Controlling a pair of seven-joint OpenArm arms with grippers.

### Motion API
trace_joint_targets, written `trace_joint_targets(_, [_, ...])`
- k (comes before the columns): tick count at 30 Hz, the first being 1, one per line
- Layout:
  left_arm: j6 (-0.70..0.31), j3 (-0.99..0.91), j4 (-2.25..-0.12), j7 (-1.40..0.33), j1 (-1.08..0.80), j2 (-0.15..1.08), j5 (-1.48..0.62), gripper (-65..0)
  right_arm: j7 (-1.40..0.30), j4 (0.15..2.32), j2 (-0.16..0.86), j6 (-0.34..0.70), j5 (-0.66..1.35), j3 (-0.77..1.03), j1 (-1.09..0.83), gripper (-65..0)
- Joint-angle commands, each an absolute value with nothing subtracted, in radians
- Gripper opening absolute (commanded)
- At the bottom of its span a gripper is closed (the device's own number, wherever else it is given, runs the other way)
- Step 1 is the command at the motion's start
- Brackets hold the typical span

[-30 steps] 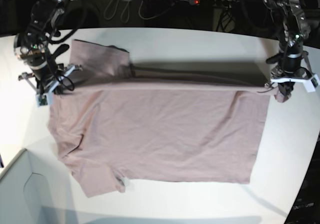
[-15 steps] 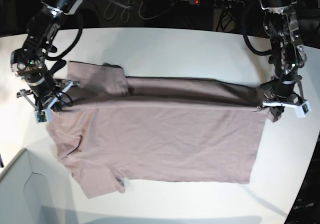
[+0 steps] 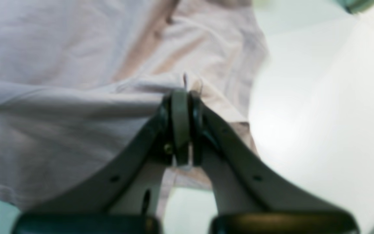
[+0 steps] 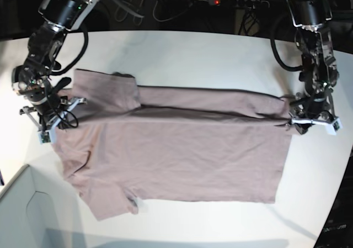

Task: Layout the t-shirt on the table in an organized manner, then fold the t-shirt properly
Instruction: 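Lift the shirt edge with both grippers and fold it over the body, then lay the folded edge down and pull it taut with both grippers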

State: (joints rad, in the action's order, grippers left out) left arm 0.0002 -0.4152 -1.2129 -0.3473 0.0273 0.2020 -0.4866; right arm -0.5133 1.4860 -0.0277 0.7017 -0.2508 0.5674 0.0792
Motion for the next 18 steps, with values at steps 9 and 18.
trace_joint_targets(9, [-0.005, -0.426, -1.308, -0.326, -0.021, 0.216, -0.498, -37.5, -0.49, 1.538, -0.024, 0.698, -0.228, 0.55, 0.108, -37.2])
trace_joint_targets(18, [-0.005, -0.426, -1.237, -0.318, -0.074, 0.209, -0.498, -37.4, -0.49, 1.627, -0.022, 0.698, -0.232, 0.611, 0.048, -34.2])
